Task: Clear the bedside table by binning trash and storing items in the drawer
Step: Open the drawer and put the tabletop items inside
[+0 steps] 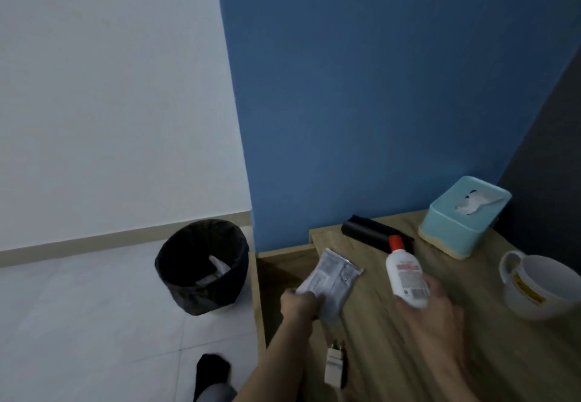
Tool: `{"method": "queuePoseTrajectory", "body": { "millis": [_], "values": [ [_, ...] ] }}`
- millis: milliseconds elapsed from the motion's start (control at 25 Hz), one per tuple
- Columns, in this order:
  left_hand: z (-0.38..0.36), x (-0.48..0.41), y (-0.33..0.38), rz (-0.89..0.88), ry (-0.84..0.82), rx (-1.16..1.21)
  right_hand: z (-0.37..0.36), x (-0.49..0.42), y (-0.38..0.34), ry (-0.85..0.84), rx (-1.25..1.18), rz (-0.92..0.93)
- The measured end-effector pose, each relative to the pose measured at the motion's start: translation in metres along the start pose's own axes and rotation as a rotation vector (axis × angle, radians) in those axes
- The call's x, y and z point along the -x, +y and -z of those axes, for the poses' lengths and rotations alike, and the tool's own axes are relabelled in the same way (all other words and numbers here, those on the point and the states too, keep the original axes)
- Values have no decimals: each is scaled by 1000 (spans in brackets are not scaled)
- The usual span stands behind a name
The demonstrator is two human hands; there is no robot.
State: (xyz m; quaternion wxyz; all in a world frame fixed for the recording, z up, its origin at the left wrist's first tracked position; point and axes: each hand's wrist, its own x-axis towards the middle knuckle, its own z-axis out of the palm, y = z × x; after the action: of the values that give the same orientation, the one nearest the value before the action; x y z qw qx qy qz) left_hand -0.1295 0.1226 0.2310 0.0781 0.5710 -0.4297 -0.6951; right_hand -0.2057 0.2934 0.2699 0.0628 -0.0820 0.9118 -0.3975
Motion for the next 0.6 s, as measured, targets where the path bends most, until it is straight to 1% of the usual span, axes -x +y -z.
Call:
{"method": "queuePoseTrajectory", "body": {
  "millis": [80,160,240,320,400,480,600],
  "values": [
    [20,4,-4,-11,38,132,-16,17,-16,-50,-19,34],
    [36,8,-15,-24,22,149,-38,34,-28,-127,-33,65],
    [43,11,-33,34,-19,165,-56,49,-33,-232,-36,84],
    [47,10,-50,75,-21,148,-68,61,-33,-305,-37,76],
    [49,6,-60,65,-12,164,-77,69,-32,-332,-18,91],
    [53,9,-59,37,-14,234,-85,75,-31,-343,-9,99],
    [65,10,-60,19,38,211,-98,81,-30,-349,3,114]
  ]
}}
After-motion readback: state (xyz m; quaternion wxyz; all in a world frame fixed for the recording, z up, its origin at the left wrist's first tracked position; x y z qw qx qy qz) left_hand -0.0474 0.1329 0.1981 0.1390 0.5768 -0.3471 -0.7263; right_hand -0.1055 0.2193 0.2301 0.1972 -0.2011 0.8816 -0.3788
